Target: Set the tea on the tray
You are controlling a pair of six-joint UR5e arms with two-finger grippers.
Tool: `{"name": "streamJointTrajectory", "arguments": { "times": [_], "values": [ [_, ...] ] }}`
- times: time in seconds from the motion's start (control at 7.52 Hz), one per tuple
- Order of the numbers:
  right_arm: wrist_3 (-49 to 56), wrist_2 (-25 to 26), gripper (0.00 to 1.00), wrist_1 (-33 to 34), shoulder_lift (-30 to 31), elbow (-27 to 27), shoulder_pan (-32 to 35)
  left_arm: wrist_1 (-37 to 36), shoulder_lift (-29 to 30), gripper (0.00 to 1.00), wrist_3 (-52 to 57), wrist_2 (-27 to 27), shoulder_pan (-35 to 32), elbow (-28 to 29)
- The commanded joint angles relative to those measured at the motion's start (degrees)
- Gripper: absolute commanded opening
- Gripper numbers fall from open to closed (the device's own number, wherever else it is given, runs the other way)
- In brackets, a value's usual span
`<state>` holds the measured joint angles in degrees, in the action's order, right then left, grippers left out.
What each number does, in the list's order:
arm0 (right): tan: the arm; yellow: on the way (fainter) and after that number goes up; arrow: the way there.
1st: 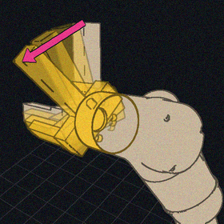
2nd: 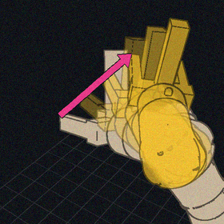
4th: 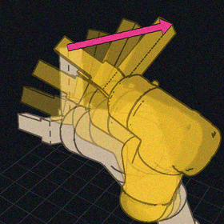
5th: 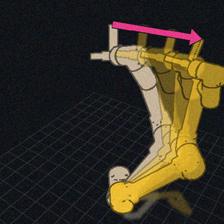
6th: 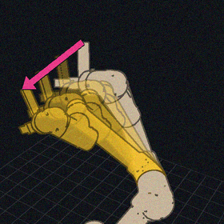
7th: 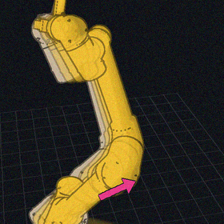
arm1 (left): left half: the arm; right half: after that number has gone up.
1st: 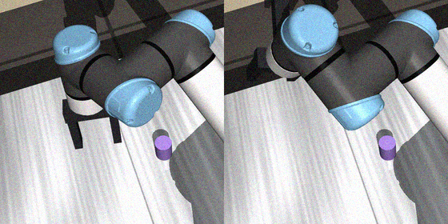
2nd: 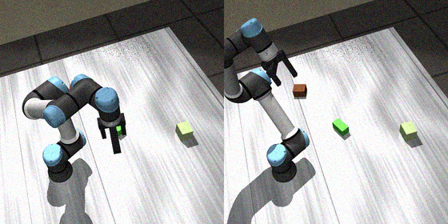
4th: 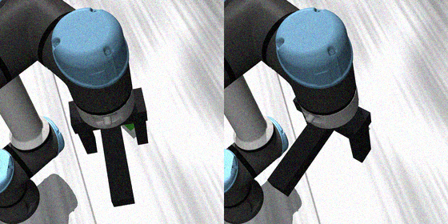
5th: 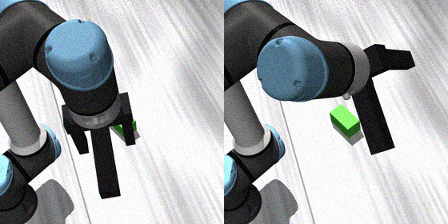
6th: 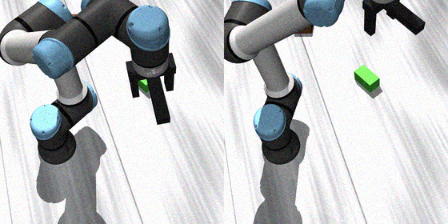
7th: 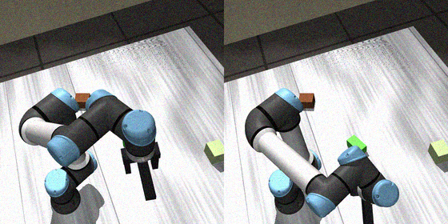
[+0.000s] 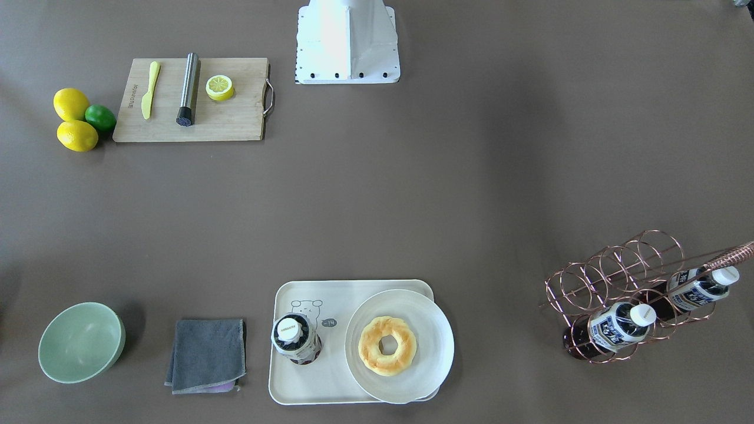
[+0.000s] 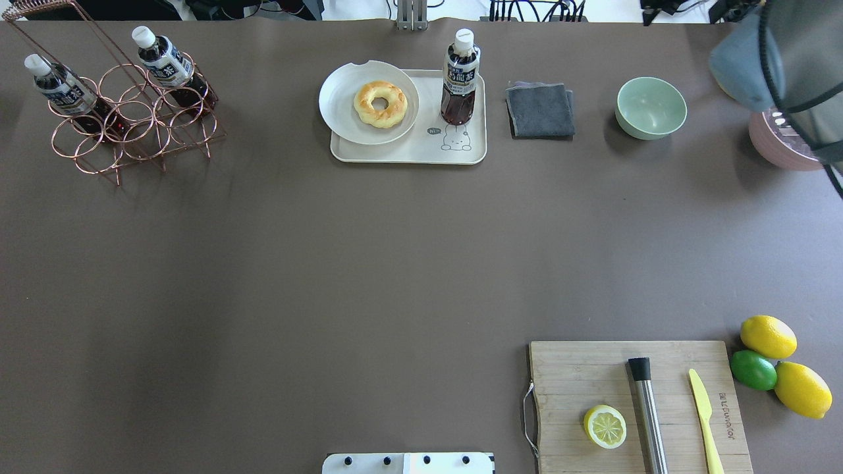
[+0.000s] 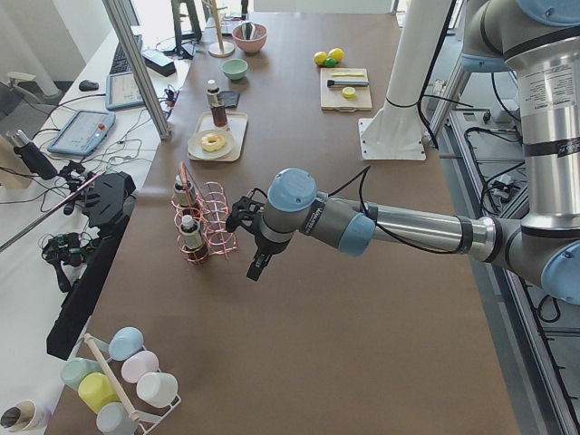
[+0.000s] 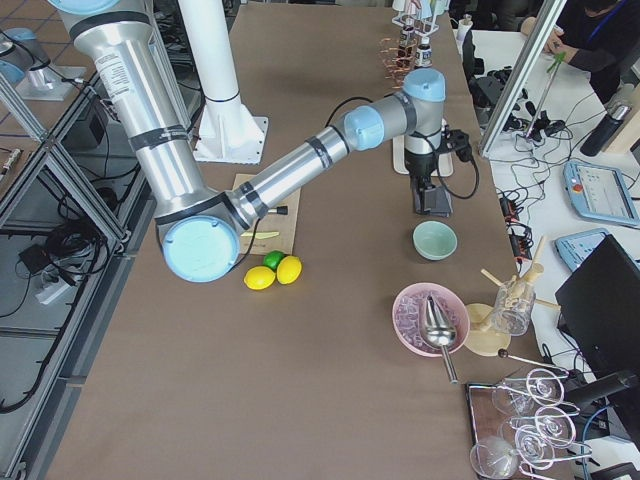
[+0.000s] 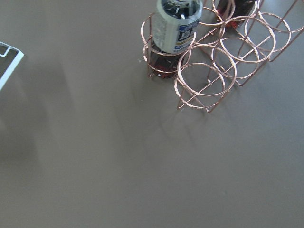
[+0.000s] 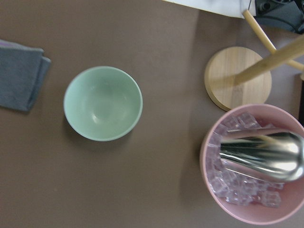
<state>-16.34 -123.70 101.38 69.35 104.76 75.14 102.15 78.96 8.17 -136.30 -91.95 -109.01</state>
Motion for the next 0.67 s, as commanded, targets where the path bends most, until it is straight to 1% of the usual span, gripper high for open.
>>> {"name": "streamJointTrajectory", "arguments": {
  "times": [0.0, 0.13, 0.27, 0.4, 0.53],
  "values": [
    [16.2, 2.1, 1.0, -0.2, 17.4, -0.1, 6.1, -5.2, 1.0, 0.99, 8.1, 0.2, -3.0, 2.8],
    [16.3, 1.9, 1.0, -0.1, 19.6, -0.5, 9.4, -4.9, 0.6, 0.99, 8.1, 0.2, -3.0, 3.4],
    [16.4, 1.9, 1.0, 0.0, 21.6, -1.0, 10.1, -3.1, -1.6, 0.99, 8.0, 0.8, -3.1, 4.7],
    [16.3, 2.2, 1.0, 0.0, 22.4, -1.8, 10.5, 0.9, -1.5, 0.99, 7.4, 0.5, -3.1, 6.6],
    [16.1, 1.9, 1.0, 0.0, 22.9, -3.1, 12.1, 1.6, -0.8, 0.99, 7.6, 0.5, -3.0, 9.1]
  ]
}}
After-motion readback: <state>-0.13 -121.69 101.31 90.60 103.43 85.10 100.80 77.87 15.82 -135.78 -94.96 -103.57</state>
